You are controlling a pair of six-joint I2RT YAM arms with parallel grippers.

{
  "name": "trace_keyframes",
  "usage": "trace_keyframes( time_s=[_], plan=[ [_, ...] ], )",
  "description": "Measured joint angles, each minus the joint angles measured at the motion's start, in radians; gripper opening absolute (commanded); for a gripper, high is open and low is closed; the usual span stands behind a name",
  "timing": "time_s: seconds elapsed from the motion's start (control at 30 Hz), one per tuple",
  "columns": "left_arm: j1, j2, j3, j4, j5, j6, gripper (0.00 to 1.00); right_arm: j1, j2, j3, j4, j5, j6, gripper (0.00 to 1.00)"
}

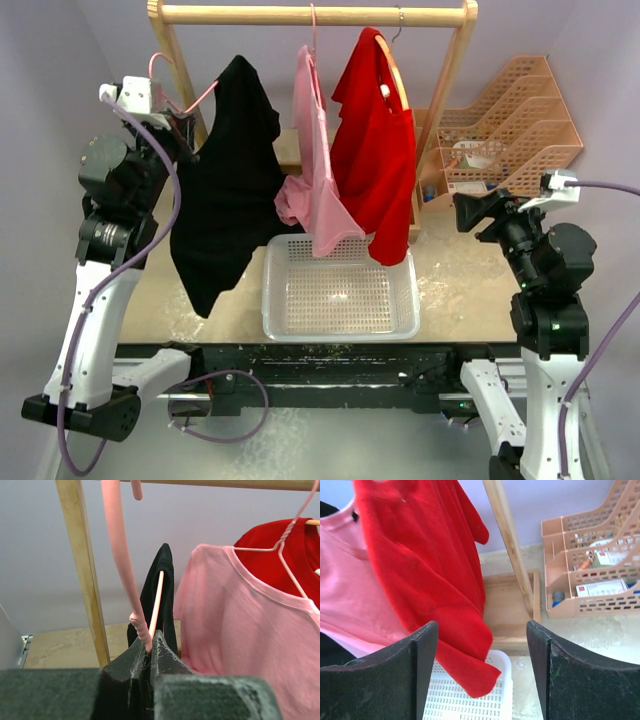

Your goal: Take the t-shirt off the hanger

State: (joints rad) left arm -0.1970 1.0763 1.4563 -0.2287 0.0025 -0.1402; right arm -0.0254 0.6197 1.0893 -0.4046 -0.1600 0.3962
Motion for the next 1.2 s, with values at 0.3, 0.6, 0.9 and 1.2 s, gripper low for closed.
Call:
trace_keyframes(
  time_s=[0.3, 0.6, 0.9, 1.2],
  plan=[
    [0.000, -0.109, -0.014, -0.134, 0.010, -0.006, 0.00, 0.001, 0.118, 0.114, 0.046, -0.079, -0.003, 0.74],
    [0.000, -0.151, -0.015, -0.227, -0.071, 0.007, 0.00, 0.138, 0.343, 0.307, 0.083, -0.035, -0.013, 0.74],
    [0.000, -0.156, -0.011, -0.234, -0.145, 0.058, 0.00, 0.373, 0.577, 0.560, 0.096, 0.095, -0.077, 0.74],
    [0.000, -0.138, 0.146, -0.257, -0.151, 0.100, 0.00, 0.418, 0.766, 0.834, 0.030, 0.117, -0.146, 0.75]
  ],
)
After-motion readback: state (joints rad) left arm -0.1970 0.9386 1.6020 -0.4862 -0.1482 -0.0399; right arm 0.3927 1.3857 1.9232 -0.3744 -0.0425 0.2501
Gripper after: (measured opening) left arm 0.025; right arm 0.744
